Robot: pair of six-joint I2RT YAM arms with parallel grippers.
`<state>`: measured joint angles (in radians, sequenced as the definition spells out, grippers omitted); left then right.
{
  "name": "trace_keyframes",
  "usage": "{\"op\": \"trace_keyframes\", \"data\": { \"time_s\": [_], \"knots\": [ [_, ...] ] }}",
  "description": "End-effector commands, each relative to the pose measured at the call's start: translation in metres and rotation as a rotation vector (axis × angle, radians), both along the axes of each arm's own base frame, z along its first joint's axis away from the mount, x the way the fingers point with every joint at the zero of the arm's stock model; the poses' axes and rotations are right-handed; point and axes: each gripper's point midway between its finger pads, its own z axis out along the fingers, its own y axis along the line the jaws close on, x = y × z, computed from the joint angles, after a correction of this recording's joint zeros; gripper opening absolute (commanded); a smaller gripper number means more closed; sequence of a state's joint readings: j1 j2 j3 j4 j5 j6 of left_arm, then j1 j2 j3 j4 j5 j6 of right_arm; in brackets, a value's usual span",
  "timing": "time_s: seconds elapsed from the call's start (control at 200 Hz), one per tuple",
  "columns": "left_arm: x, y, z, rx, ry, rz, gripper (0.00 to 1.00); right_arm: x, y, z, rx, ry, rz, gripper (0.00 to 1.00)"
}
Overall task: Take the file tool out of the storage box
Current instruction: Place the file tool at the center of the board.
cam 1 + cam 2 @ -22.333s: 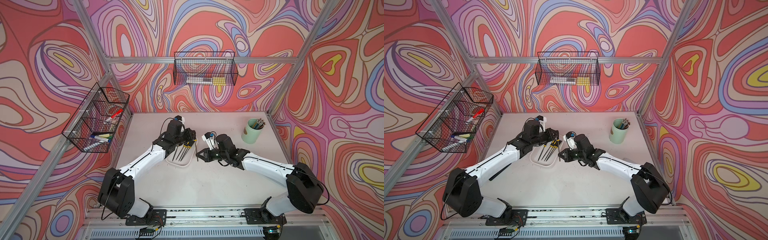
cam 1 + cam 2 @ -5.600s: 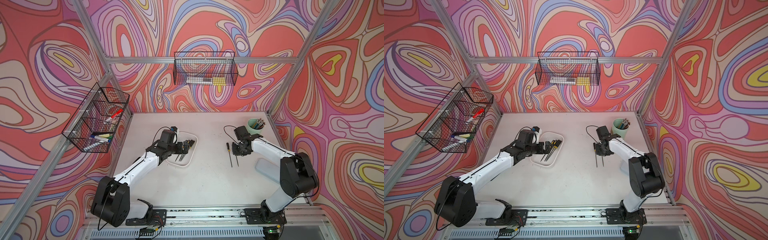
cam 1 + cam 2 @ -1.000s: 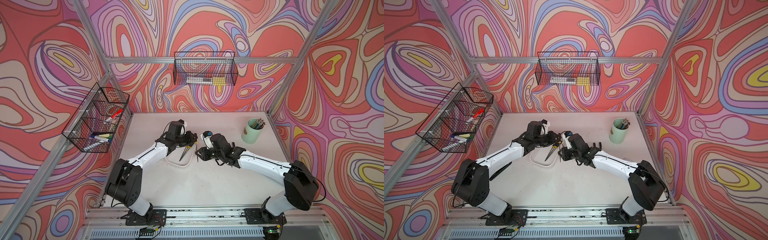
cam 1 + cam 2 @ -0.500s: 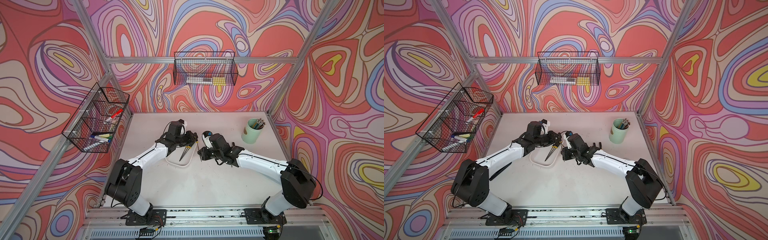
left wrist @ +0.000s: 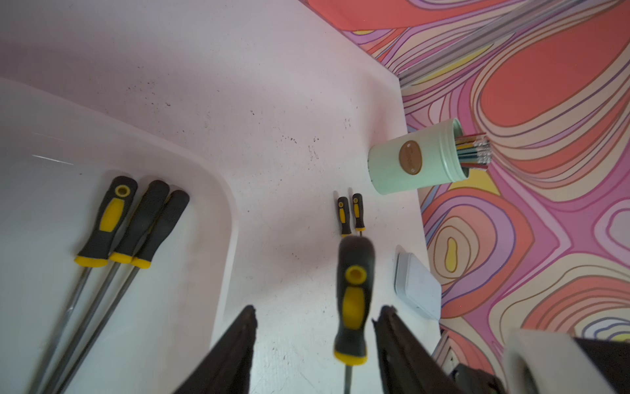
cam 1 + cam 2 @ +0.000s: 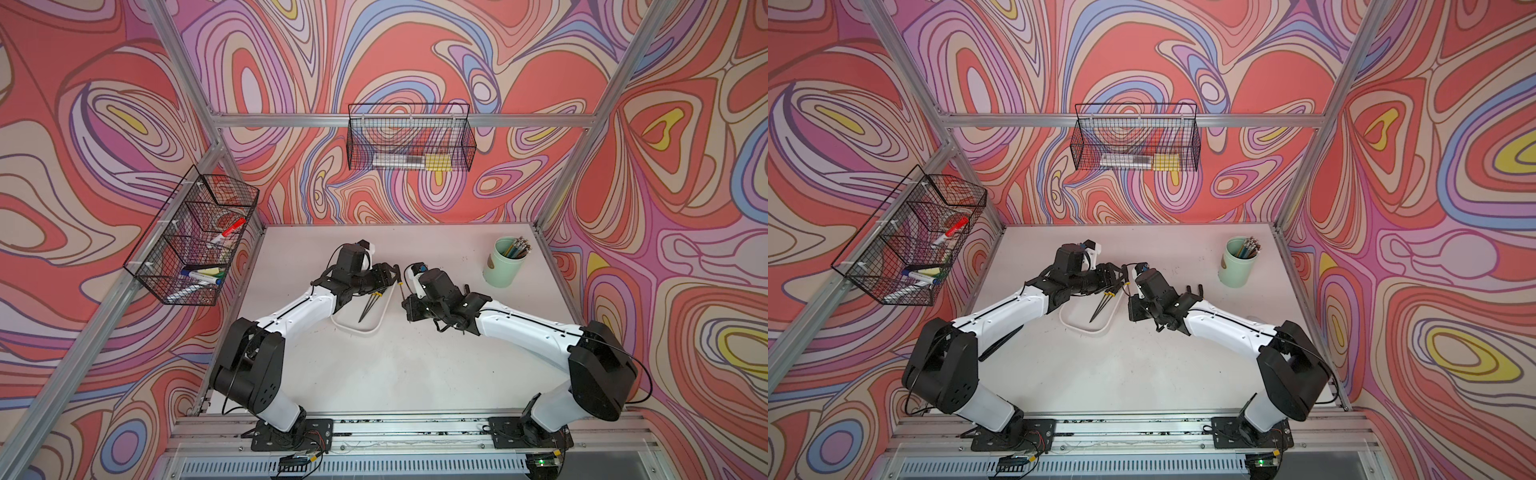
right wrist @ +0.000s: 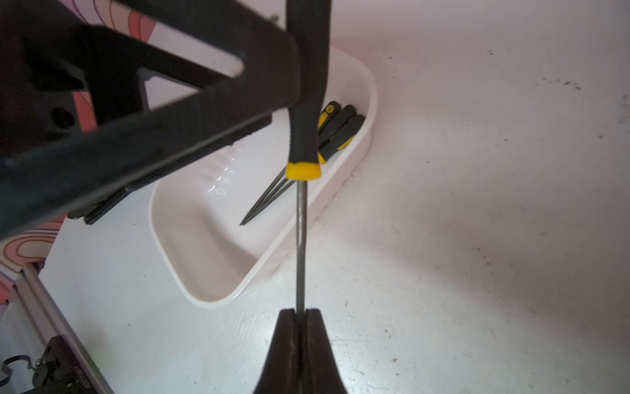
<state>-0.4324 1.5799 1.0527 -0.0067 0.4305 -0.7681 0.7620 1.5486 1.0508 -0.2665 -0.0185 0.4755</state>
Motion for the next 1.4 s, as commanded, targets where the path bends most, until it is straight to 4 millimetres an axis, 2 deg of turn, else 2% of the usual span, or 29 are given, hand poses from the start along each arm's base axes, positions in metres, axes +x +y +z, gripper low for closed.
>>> {"op": "trace_keyframes", "data": {
  "time_s": [0.0, 0.045, 0.1, 0.3, 0.536, 0.876, 1.087, 1.197, 1.367, 1.397],
  "knots": [
    [-0.003, 0.007, 0.006, 0.083, -0.036, -0.019, 0.88, 0.005, -0.024, 0.015, -0.077, -0.048, -0.096, 0.00],
    [-0.005, 0.010, 0.007, 0.107, -0.043, -0.024, 0.96, 0.005, -0.033, 0.014, -0.112, -0.050, -0.126, 0.00],
    [-0.007, 0.014, 0.009, 0.138, -0.058, -0.028, 0.99, 0.005, -0.045, 0.012, -0.159, -0.048, -0.156, 0.00],
    [-0.021, 0.030, 0.007, 0.251, -0.085, -0.058, 0.99, 0.004, -0.079, 0.002, -0.342, -0.011, -0.230, 0.00],
    [-0.040, 0.041, 0.002, 0.269, -0.094, -0.065, 0.99, 0.012, -0.105, -0.020, -0.387, 0.089, -0.279, 0.00],
    [-0.055, 0.047, 0.000, 0.269, -0.102, -0.069, 0.99, 0.026, -0.120, -0.066, -0.406, 0.204, -0.276, 0.00],
    [-0.058, 0.050, -0.010, 0.279, -0.088, -0.063, 0.99, 0.024, -0.128, -0.098, -0.445, 0.261, -0.283, 0.00],
    [-0.059, 0.051, -0.011, 0.280, -0.085, -0.059, 0.99, 0.022, -0.133, -0.108, -0.458, 0.275, -0.296, 0.00],
    [-0.060, 0.054, -0.013, 0.288, -0.082, -0.051, 0.99, 0.021, -0.140, -0.112, -0.466, 0.282, -0.315, 0.00],
    [-0.060, 0.054, -0.014, 0.289, -0.080, -0.050, 0.99, 0.019, -0.142, -0.122, -0.486, 0.304, -0.313, 0.00]
  ]
}}
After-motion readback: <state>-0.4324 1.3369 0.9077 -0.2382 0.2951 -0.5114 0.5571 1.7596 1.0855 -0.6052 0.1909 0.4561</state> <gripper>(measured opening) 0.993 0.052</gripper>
